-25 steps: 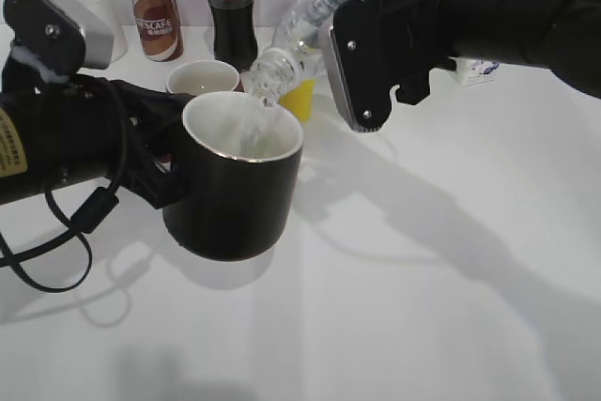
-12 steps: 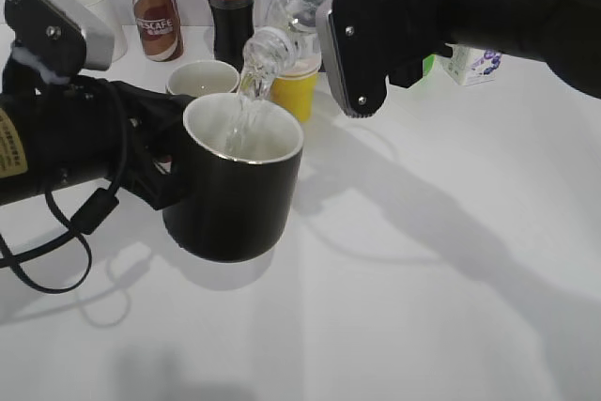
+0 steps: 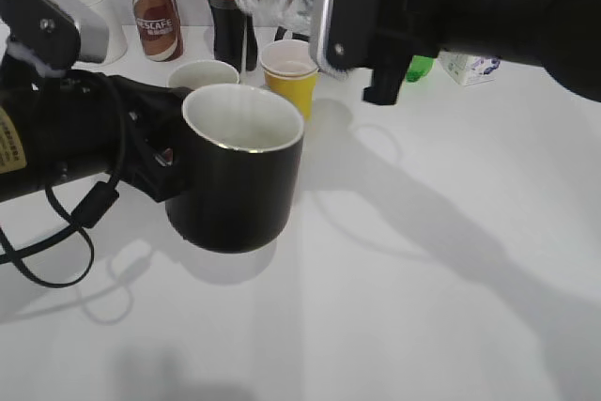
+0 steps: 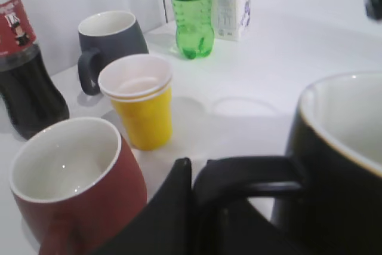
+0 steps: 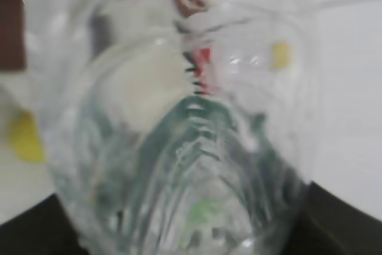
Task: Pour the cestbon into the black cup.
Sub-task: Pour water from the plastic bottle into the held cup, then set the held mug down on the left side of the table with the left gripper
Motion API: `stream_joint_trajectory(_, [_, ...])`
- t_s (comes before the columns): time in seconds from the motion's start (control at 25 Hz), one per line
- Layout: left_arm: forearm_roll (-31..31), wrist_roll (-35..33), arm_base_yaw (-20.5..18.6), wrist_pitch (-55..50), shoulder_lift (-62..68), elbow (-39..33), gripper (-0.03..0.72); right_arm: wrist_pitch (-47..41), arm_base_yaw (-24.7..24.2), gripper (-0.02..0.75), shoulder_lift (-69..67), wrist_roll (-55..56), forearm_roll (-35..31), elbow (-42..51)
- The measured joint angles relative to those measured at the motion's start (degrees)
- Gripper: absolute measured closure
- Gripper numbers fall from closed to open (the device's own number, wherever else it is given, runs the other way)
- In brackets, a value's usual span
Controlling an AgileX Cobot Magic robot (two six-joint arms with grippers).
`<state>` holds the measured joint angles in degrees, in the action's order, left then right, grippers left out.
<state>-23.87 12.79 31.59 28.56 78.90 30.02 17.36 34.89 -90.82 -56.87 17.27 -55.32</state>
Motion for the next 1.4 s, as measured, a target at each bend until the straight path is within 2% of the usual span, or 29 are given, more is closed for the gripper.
stream_joint_trajectory(0.12, [0.37, -0.06, -0.12, 1.42, 0.00, 0.00, 0.657, -2.02, 1.28, 0.301, 0.00, 14.06, -0.12, 0.00])
stream_joint_trajectory(0.24, [1.23, -0.06, -1.37, 3.67, 0.00, 0.00, 0.657, -1.14, 2.62, 0.301, 0.00, 35.02, -0.20, 0.00])
stream_joint_trajectory(0.36, [3.58, -0.33, -4.48, 7.01, 0.00, 0.00, 0.657, 1.86, 2.61, 0.301, 0.00, 55.08, -0.35, 0.05])
stream_joint_trajectory(0.48, [6.29, -2.11, -9.81, 10.55, 0.00, 0.00, 0.657, 2.83, 1.37, 0.301, 0.06, 64.39, -2.26, 0.05])
stream_joint_trajectory(0.72, [14.54, -6.31, -23.37, 14.93, 1.87, 0.53, 0.657, 2.08, -6.03, 0.301, 0.11, 68.43, -3.61, 0.47])
stream_joint_trajectory(0.88, [16.63, -6.86, -29.78, 24.15, 8.77, 0.65, 0.657, 1.95, -9.08, 0.301, 0.18, 69.11, -3.87, 3.11])
stream_joint_trajectory(1.12, [16.87, -7.36, -31.47, 34.90, 22.64, 1.80, 0.657, 2.06, -9.30, 0.301, 0.18, 69.42, -3.96, 8.25])
stream_joint_trajectory(1.4, [16.81, -7.62, -31.47, 36.16, 32.48, 1.89, 0.657, 3.41, -9.34, 0.301, 0.19, 69.52, -3.98, 9.26])
